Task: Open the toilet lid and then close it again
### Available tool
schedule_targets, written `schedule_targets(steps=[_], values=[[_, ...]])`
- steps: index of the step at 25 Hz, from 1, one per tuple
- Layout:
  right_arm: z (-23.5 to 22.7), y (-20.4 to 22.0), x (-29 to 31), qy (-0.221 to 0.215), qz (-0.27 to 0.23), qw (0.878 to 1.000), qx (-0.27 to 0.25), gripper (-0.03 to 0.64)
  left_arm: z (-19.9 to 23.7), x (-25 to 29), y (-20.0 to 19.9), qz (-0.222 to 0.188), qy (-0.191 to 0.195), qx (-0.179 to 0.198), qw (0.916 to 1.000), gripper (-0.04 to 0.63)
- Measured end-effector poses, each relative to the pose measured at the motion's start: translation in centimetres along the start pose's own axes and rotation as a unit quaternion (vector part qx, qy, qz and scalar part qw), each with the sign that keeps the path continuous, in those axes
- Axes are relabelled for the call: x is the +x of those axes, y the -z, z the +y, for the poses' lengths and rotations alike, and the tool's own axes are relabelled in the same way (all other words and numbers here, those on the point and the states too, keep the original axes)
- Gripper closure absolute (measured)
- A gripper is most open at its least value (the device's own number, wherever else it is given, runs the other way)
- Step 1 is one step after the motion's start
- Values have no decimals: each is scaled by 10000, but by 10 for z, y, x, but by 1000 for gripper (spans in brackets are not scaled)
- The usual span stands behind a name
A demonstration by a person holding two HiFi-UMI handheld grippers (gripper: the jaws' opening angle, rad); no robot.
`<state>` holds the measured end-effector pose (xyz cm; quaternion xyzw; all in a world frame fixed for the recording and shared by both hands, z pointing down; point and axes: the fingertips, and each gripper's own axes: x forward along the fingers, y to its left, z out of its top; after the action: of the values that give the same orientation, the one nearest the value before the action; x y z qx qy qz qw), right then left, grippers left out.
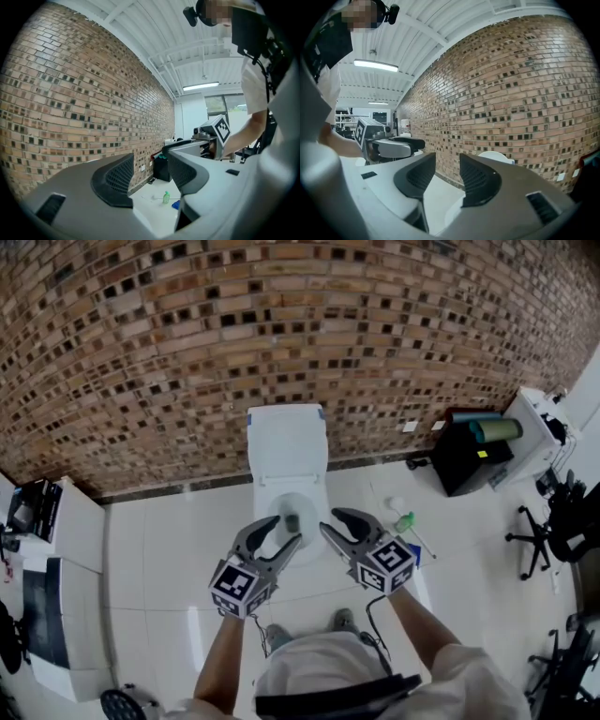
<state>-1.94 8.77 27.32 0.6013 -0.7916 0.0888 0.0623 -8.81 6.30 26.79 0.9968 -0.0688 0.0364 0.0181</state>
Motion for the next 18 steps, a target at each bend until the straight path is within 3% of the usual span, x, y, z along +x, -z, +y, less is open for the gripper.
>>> schedule_targets(steps=[6,12,16,18], values=[[11,0,6,140,75,9999,-66,451,11,-18,-3,-106,77,-109,9999,371],[27,0,16,-31,51,9997,-228,451,20,-28,-2,-50,151,-64,9999,371],[25,-5,19,-261,0,9990,-352,451,24,-19,-1,45,-36,-112,9999,375],[16,-6,17,-396,-44,9985,-375,451,23,-10,2,234,-201,-66,9995,417]])
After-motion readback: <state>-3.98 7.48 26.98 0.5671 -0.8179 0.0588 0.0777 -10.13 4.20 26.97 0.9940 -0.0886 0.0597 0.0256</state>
